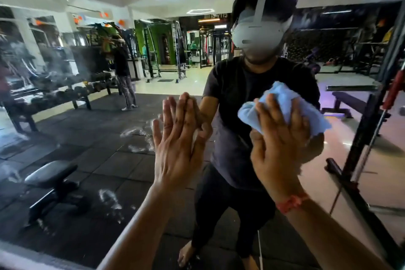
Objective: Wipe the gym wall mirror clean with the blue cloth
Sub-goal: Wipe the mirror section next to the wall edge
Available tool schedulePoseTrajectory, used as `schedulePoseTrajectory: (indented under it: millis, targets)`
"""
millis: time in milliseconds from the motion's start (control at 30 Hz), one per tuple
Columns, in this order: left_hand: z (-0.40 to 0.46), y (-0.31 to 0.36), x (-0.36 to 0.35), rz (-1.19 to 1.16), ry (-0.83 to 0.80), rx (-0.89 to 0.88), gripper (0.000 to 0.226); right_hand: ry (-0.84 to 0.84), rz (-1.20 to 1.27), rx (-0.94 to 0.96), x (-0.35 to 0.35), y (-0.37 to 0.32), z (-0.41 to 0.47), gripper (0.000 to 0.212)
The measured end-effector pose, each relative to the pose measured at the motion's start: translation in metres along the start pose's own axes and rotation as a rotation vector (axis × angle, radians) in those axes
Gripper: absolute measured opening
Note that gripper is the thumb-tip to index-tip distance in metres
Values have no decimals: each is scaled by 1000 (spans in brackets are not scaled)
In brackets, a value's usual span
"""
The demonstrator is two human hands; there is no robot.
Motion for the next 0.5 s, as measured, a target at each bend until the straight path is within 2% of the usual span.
schedulePoseTrajectory:
  millis: [67,133,167,233,300,367,400,433,500]
  targets:
    - [6,-17,10,-7,-1,-43,65,-126,22,177,-29,-40,-14,56]
    - [1,-43,19,-21,10,-50,66,-258,0,402,-44,-44,-32,54]
    - [-3,-59,23,-32,16,-42,69,-276,1,444,-42,-37,-34,51]
    - [-13,-90,31,-59,23,-21,75,-204,-17,350,-31,-25,-32,48]
    - [-19,-118,39,-72,23,-19,80,-37,-33,71,-29,-34,-23,46]
    - [-20,-140,44,-41,19,-40,86,90,1,-177,-53,-80,-19,49]
    - [-20,-152,46,-28,20,-56,89,87,11,-212,-74,-114,-19,52]
    - [-19,-162,48,-13,25,-76,92,39,14,-171,-95,-147,-19,56]
    - [-15,-181,51,28,33,-125,97,-118,0,18,-128,-186,-27,61]
Point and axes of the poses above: each hand's wrist, its own z-axis towards the middle knuckle, its own x-axis out of the back of the hand, y = z × x, the point moved 3 cm from there along z, towards the middle knuckle, and after that the axes turned 1 degree about -x, right-handed, at the moved point
